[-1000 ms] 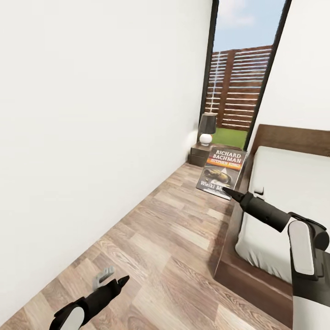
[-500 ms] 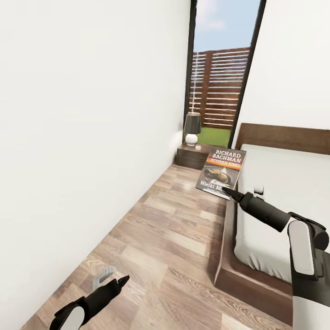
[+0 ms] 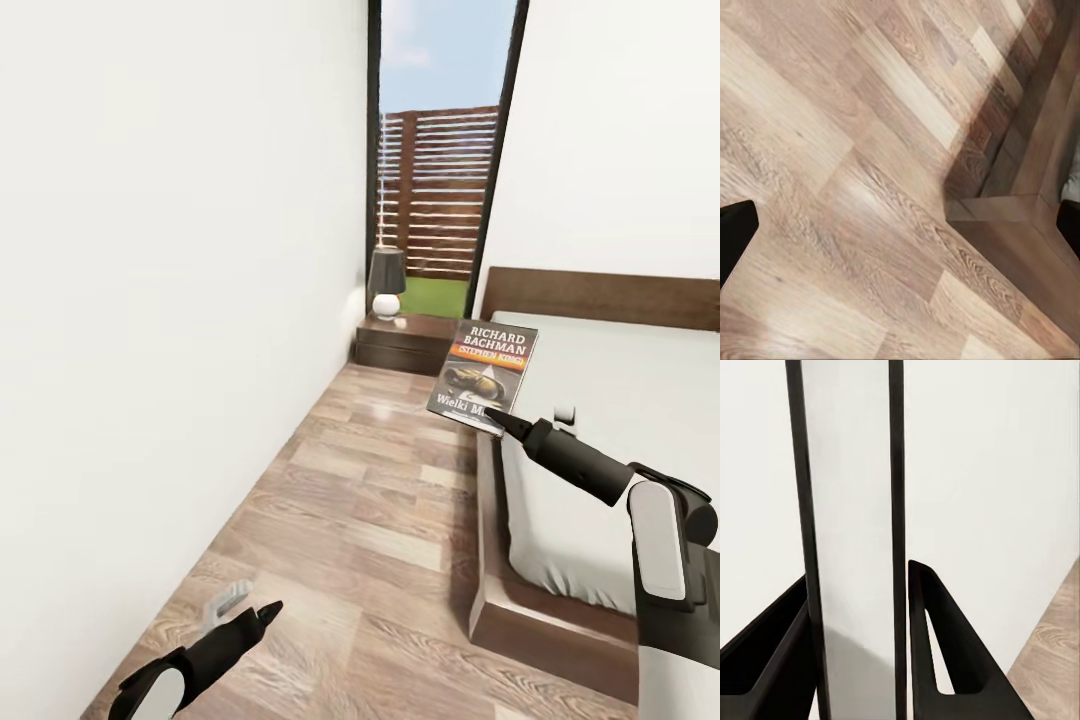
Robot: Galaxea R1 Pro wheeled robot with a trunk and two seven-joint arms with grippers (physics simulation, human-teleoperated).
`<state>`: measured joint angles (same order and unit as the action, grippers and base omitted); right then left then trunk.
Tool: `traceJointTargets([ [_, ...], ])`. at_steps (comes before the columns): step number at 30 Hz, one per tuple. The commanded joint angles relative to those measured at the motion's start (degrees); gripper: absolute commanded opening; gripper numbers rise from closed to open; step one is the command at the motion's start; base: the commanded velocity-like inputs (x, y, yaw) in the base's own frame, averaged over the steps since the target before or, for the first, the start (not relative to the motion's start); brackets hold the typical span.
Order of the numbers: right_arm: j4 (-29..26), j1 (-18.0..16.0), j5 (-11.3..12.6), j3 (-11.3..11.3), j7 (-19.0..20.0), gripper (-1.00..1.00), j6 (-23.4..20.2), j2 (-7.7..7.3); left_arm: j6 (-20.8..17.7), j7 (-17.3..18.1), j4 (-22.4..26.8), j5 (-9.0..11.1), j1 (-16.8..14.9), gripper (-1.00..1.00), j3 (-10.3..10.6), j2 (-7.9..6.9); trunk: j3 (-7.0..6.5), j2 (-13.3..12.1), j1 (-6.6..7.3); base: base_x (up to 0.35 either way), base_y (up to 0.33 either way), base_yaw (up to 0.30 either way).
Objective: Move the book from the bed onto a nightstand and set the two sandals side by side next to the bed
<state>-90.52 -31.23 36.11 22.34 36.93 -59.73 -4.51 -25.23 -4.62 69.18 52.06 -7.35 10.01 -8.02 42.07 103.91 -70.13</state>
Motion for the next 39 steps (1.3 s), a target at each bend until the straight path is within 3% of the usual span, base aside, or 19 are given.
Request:
traceJointTargets([
  [1,-0.01,-0.07,-0.33,0.07,0.42,-1.00,-0.27,0.02,-0.08,-0.48,0.08,0.59,-0.02,1.00,0.13,-0.06,0.06,0.03,-0.02,0.253,0.251,-0.262],
  [39,0.02,-0.07,-0.33,0.05,0.43,-1.00,-0.27,0.06,-0.08,-0.56,0.08,0.42,-0.04,1.00,0.27,-0.06,-0.37,0.03,-0.02,0.257,0.224,-0.241],
])
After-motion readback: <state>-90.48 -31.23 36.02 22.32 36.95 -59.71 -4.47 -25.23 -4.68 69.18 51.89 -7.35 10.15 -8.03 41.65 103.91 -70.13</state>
